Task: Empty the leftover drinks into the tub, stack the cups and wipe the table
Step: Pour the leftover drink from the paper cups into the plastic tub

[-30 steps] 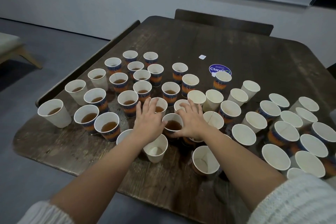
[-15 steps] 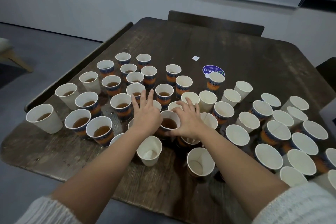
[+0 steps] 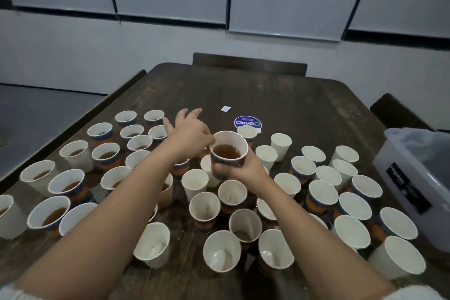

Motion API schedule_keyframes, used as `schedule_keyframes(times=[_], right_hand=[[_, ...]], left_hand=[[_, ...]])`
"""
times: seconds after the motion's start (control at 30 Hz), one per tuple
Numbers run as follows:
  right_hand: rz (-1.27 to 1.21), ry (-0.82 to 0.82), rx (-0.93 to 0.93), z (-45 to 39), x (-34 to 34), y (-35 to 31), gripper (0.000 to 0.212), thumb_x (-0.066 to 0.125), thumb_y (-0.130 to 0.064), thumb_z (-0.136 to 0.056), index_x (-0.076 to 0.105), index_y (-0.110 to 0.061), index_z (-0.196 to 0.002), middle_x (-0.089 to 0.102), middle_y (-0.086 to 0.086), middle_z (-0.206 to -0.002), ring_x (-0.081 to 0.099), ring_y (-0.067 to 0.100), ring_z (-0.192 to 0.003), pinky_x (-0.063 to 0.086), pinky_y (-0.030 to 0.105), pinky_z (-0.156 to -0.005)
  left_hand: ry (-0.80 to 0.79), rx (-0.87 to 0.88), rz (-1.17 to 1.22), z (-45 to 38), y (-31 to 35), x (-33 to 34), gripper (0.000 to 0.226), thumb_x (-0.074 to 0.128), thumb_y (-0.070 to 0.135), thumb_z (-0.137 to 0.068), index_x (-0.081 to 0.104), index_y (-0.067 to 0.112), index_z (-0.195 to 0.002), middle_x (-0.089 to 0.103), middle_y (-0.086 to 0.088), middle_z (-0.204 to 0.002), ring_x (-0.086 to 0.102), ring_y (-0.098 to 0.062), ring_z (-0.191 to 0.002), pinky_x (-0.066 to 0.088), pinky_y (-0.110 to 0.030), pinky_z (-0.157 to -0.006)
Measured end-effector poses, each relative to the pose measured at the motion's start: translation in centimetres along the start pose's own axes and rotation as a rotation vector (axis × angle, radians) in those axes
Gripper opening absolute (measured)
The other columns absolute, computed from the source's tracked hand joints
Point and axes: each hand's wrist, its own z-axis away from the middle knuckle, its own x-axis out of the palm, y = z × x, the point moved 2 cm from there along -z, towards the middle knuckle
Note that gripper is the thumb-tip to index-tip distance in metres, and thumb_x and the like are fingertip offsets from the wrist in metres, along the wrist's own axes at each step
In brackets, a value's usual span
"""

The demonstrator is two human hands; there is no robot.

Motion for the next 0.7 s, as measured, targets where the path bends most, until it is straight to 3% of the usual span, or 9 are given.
schedule_keyframes(times=[0.07,0.23,0.3,0.4,0.47,0.53,0.63,0.7], right_hand=[[-0.049,0.083,-0.012,0.9,-3.0,-0.2,0.057,0.082,-0.011,-0.075,0.051,-0.027,-0.120,0.064,-0.009,-0.110,0.062,0.000,-0.099,0.049,0.011,-0.077],[-0.066,0.260,-0.033,3.6,-11.5,-0.3,0.071,0.089,-0.030,-0.065,0.052,-0.021,-0.126,0.066,-0.005,-0.115,0.063,0.007,-0.106,0.051,0.020,-0.086],[-0.082,0.327,-0.037,4.9,-15.2,-0.4,0.072,0.088,-0.026,-0.065,0.053,-0.016,-0.126,0.067,-0.003,-0.114,0.064,0.007,-0.104,0.052,0.023,-0.088],[-0.081,0.400,-0.032,7.6,-21.8,-0.4,0.077,0.085,-0.032,-0.063,0.051,-0.017,-0.131,0.065,0.000,-0.119,0.063,0.011,-0.109,0.053,0.027,-0.092],[-0.045,0.455,-0.028,9.4,-25.8,-0.5,0.080,0.085,-0.038,-0.062,0.052,-0.016,-0.131,0.065,0.003,-0.120,0.063,0.017,-0.111,0.053,0.032,-0.094],[0.000,0.522,-0.018,11.4,-29.8,-0.6,0.070,0.084,-0.034,-0.064,0.055,-0.016,-0.125,0.068,0.002,-0.114,0.064,0.017,-0.108,0.053,0.030,-0.091],[0.028,0.636,0.007,14.5,-35.8,0.3,0.057,0.084,-0.013,-0.072,0.055,-0.019,-0.121,0.067,-0.001,-0.111,0.064,0.013,-0.105,0.052,0.023,-0.084],[0.086,0.676,0.034,16.3,-39.1,1.2,0.054,0.082,-0.010,-0.075,0.054,-0.023,-0.119,0.065,-0.004,-0.112,0.062,0.011,-0.106,0.051,0.020,-0.083]], left_hand=[[-0.014,0.050,0.055,-0.9,3.1,0.2,0.017,0.058,0.029,-0.095,0.072,0.022,-0.089,0.018,0.003,-0.160,0.000,-0.024,-0.148,-0.007,-0.061,-0.115],[-0.039,0.214,0.151,-2.7,11.7,2.2,0.026,0.055,0.034,-0.096,0.059,0.029,-0.070,0.035,0.002,-0.151,0.019,-0.023,-0.144,-0.002,-0.061,-0.114],[-0.006,0.282,0.222,-3.1,15.5,3.1,0.030,0.056,0.034,-0.094,0.059,0.027,-0.066,0.048,0.004,-0.139,0.030,-0.020,-0.138,0.003,-0.060,-0.114],[-0.056,0.395,0.443,-3.6,22.3,5.5,0.035,0.060,0.032,-0.093,0.057,0.020,-0.060,0.062,0.005,-0.092,0.056,-0.021,-0.100,0.032,-0.057,-0.105],[-0.097,0.424,0.585,-3.9,26.2,7.5,0.035,0.058,0.034,-0.094,0.058,0.016,-0.064,0.058,0.001,-0.073,0.055,-0.020,-0.079,0.045,-0.040,-0.084],[-0.156,0.431,0.700,-4.0,30.1,9.8,0.036,0.053,0.036,-0.097,0.064,0.008,-0.078,0.063,-0.004,-0.083,0.055,-0.017,-0.080,0.043,-0.032,-0.073],[-0.219,0.413,0.801,-4.2,35.2,13.8,0.036,0.049,0.037,-0.099,0.066,0.005,-0.095,0.064,-0.005,-0.097,0.056,-0.013,-0.089,0.041,-0.020,-0.071],[-0.241,0.409,0.799,-4.5,37.5,16.7,0.030,0.050,0.035,-0.099,0.063,0.008,-0.101,0.061,-0.002,-0.101,0.055,-0.011,-0.091,0.040,-0.018,-0.069]])
